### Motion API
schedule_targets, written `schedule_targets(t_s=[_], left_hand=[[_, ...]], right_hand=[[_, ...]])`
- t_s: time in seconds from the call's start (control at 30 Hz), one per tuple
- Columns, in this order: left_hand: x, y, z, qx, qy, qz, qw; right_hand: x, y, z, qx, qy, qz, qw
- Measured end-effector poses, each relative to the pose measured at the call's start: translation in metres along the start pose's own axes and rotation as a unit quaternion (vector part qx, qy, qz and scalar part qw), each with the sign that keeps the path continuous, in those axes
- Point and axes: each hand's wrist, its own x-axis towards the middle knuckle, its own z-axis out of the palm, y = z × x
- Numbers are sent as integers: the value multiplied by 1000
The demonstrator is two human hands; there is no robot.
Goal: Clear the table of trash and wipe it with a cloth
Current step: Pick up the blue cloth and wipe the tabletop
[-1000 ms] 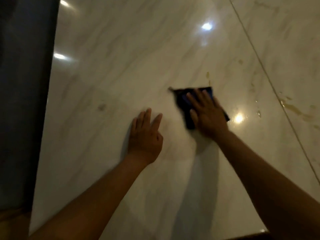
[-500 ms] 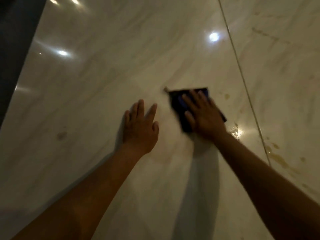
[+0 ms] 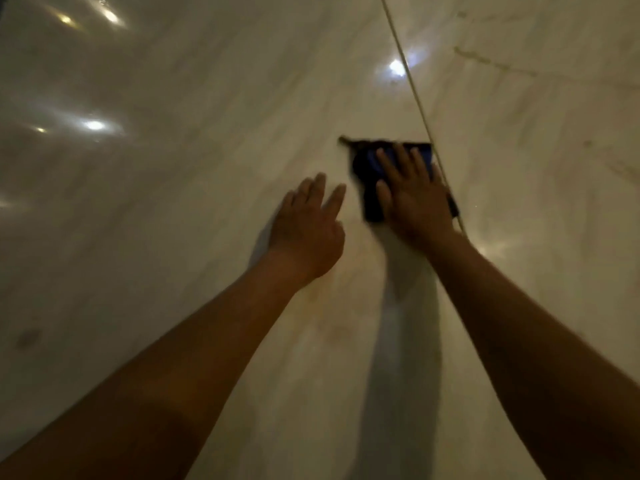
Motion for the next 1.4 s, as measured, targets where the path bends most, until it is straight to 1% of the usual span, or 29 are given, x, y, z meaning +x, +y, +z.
schedule_targets(t_s=[0.03, 0.1, 0.17, 0.23, 0.3, 0.37, 0.4, 0.47, 0.53, 0.57, 0.6, 0.63, 0.7, 0.77, 0.8, 0.87, 0.93, 1.0, 1.07, 1.1, 1.13, 1.17, 1.2, 1.27, 1.33, 1.4], left_hand=[[6, 9, -1, 1, -9, 3, 1000], [10, 20, -1, -2, -12, -3, 1000], [5, 22, 3, -6, -1, -7, 1000], [-10, 19, 11, -8, 27, 1, 1000], [-31, 17, 20, -20, 47, 11, 999], [-55, 17, 28, -22, 34, 16, 999], [-68, 18, 32, -15, 24, 19, 999], [-88, 20, 38, -2, 15, 24, 1000], [-105, 23, 41, 2, 20, 26, 999], [-113, 24, 43, 0, 19, 26, 999], [-120, 25, 44, -2, 12, 27, 1000], [-128, 27, 45, -2, 5, 29, 1000], [-145, 29, 47, -4, 3, 37, 999], [-164, 28, 50, -10, 9, 50, 999], [-174, 27, 53, -9, 10, 57, 998], [-199, 23, 61, 4, 2, 77, 997], [-223, 21, 69, 18, -2, 96, 995], [-242, 21, 75, 20, 1, 102, 995], [-256, 23, 77, 21, 0, 102, 995], [-262, 23, 78, 24, -8, 107, 994], [-269, 23, 79, 26, -16, 112, 993], [-276, 23, 80, 25, -20, 119, 992], [-285, 22, 81, 21, -20, 129, 991], [-305, 20, 85, 21, -18, 150, 988], [-325, 20, 90, 19, -16, 162, 987], [-343, 25, 92, 16, -20, 175, 984]], right_hand=[[14, 13, -2, 6, -9, 34, 999], [22, 24, -4, 19, -16, 73, 997], [1, 15, -3, 21, -2, 74, 997], [-48, -6, -5, 33, 5, 33, 999], [-110, -22, -5, 36, -20, -34, 999], [-145, -8, -8, 29, -38, -66, 997], [-145, 8, -10, 21, -29, -59, 998], [-130, 40, -13, -8, -4, 10, 1000], [-110, 57, -16, -1, -7, 109, 994], [-107, 52, -16, 12, -8, 139, 990], [-112, 39, -14, 24, -4, 150, 988], [-124, 21, -14, 30, 3, 144, 989], [-173, -22, -11, 44, 2, 80, 996], [-239, -60, -11, 47, -30, 13, 998], [-266, -69, -13, 44, -43, -7, 998], [-292, -54, -14, 32, -42, -12, 999], [-289, -19, -15, -6, -26, 51, 998], [-273, 9, -18, -13, -2, 145, 989], [-266, 5, -17, 3, -1, 219, 976], [-271, -10, -16, 11, 2, 234, 972], [-282, -31, -15, 19, 4, 233, 972], [-301, -54, -14, 26, 4, 211, 977], [-326, -78, -13, 28, 1, 173, 985], [-387, -117, -13, 37, -32, 105, 993], [-434, -114, -15, 30, -43, 84, 995], [-451, -74, -19, 5, -23, 136, 990]])
